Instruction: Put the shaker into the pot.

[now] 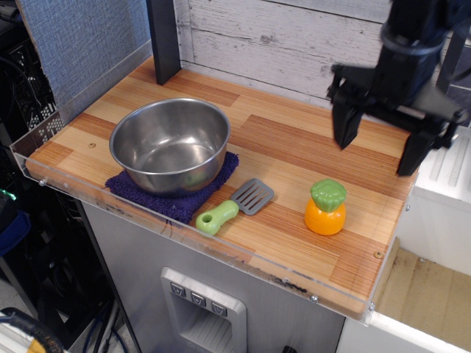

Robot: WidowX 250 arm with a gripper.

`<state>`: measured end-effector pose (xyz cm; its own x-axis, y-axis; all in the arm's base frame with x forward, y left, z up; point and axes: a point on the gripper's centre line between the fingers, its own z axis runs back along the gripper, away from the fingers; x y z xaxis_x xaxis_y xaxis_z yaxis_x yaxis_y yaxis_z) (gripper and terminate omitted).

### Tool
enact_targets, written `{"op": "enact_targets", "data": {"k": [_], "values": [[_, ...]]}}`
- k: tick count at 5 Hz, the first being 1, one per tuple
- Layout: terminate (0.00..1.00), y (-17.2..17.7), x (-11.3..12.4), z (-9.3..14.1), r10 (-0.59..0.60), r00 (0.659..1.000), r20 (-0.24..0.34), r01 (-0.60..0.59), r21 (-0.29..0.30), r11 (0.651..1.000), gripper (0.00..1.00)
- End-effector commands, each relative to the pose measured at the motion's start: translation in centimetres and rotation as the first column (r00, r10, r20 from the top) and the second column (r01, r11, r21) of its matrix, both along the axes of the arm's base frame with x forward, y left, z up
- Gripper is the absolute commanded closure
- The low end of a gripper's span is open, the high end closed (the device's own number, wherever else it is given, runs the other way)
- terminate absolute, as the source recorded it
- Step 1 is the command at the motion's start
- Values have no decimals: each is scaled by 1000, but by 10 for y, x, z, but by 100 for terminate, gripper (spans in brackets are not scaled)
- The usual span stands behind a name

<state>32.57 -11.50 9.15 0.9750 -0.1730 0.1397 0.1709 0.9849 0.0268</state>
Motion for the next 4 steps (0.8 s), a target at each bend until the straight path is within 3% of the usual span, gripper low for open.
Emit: {"op": "enact_targets", "data": {"k": [1,4], "values": [[0,11,-7,-26,-33,998,-56,30,-54,998,0],[0,19,-20,-51,-69,991,-111,64,-44,997,0]]}}
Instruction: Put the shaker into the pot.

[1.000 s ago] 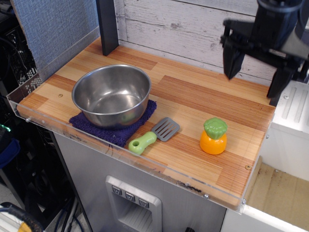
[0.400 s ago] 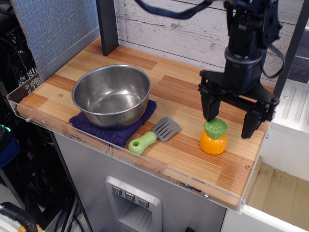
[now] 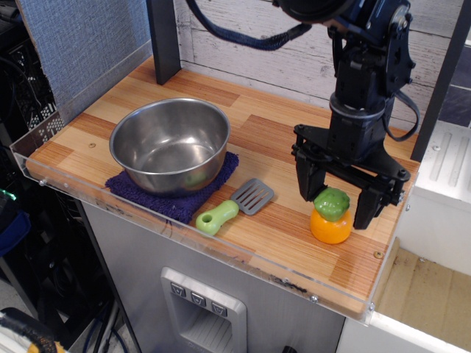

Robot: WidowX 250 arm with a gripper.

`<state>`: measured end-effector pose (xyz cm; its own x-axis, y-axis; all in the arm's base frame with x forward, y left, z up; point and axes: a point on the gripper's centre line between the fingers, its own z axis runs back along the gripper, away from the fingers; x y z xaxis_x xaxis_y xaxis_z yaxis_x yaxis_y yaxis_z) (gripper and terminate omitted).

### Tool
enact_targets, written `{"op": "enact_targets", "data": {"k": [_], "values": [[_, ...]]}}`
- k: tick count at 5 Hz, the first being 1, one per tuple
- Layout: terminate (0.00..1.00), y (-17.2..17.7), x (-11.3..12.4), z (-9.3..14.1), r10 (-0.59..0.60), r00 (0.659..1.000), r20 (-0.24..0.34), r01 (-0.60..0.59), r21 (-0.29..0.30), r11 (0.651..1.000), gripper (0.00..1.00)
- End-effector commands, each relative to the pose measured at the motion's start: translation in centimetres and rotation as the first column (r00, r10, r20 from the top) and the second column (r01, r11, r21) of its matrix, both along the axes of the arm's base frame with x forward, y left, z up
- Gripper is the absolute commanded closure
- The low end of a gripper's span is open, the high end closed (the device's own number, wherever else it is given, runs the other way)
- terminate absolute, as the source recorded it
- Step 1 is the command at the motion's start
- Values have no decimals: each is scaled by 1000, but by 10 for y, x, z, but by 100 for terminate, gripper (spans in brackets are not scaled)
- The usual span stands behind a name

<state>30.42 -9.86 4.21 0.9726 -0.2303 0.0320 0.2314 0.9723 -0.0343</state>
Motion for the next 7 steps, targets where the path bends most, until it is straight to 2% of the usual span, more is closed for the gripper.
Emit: {"op": "enact_targets", "data": {"k": [1,2,4,6,7], "values": [[0,-3,4,-5,-5,1000,2,5,-3,1000,0],[0,-7,5,-6,-13,1000,2,13,-3,1000,100],[0,-6,7,4,-20,999,25,21,-26,999,100],[0,2,10,89,-27,990,139,39,-84,996,100],[0,37,-2,113,8,991,130,2,-75,997,100]]}}
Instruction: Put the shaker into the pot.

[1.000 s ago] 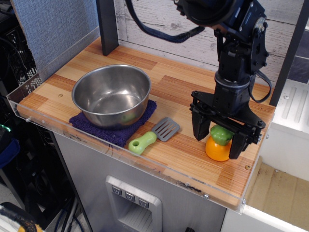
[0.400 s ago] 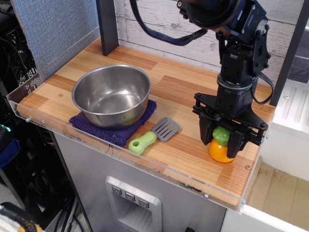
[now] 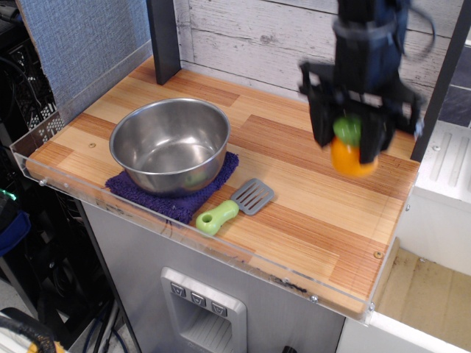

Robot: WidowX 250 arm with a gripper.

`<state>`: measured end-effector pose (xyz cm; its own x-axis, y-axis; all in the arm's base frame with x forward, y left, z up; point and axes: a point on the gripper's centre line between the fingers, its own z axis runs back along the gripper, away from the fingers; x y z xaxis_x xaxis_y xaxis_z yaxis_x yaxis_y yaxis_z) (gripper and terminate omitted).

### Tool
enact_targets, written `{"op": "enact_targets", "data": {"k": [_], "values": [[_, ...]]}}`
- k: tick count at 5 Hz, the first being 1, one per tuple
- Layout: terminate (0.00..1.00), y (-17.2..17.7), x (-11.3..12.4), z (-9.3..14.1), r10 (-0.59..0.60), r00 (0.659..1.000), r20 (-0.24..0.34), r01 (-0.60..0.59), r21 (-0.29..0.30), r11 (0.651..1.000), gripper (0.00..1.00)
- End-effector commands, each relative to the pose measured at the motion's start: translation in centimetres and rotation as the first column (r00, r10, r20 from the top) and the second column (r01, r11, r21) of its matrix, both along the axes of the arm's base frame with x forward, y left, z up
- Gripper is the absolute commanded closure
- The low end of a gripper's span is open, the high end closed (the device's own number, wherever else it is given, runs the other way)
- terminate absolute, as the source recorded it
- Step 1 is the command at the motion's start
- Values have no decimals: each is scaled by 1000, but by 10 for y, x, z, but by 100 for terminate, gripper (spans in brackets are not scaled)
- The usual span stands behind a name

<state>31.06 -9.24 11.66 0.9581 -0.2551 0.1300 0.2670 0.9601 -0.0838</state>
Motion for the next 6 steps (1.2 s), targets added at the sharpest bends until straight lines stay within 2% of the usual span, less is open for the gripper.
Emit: {"op": "enact_targets", "data": {"k": [1,3,4,5,6], "values": [[0,74,-32,46,95,995,12,-96,41,995,100],[0,133,-68,26,174,985,-4,-173,77,982,100],[0,168,-76,9,233,972,15,-234,97,967,100],[0,194,-70,-4,293,956,18,-293,110,950,100],[0,199,-56,-17,300,954,3,-299,112,948,100]]}}
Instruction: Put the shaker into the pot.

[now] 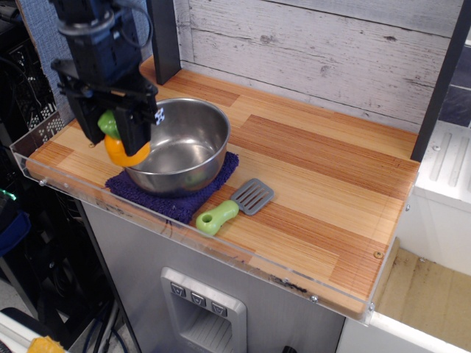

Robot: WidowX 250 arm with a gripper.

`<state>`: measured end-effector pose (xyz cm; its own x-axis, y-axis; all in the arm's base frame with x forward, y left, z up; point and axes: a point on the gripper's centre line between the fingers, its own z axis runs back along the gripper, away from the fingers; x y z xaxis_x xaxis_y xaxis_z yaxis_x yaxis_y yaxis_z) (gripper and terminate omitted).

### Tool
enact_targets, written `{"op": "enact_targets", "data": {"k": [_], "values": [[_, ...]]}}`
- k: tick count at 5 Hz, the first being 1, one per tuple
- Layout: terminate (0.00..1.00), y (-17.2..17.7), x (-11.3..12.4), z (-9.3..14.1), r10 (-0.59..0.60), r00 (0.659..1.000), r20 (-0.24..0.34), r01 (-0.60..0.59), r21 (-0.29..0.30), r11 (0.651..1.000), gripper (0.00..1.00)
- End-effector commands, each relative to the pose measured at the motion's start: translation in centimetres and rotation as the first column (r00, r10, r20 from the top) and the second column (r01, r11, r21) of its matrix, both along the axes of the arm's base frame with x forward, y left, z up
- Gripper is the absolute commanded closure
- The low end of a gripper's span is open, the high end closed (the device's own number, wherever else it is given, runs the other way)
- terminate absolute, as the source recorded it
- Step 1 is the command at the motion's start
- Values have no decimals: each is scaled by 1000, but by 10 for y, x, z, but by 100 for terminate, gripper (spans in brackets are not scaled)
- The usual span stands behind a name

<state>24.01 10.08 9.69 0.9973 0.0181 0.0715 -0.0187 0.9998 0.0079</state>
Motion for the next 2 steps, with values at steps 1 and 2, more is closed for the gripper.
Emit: {"op": "enact_targets", "data": {"k": [1,2], "values": [[0,-4,29,-12,-2,1000,28,2,10,1000,100],[0,-23,47,-23,-51,998,23,51,-11,999,100]]}}
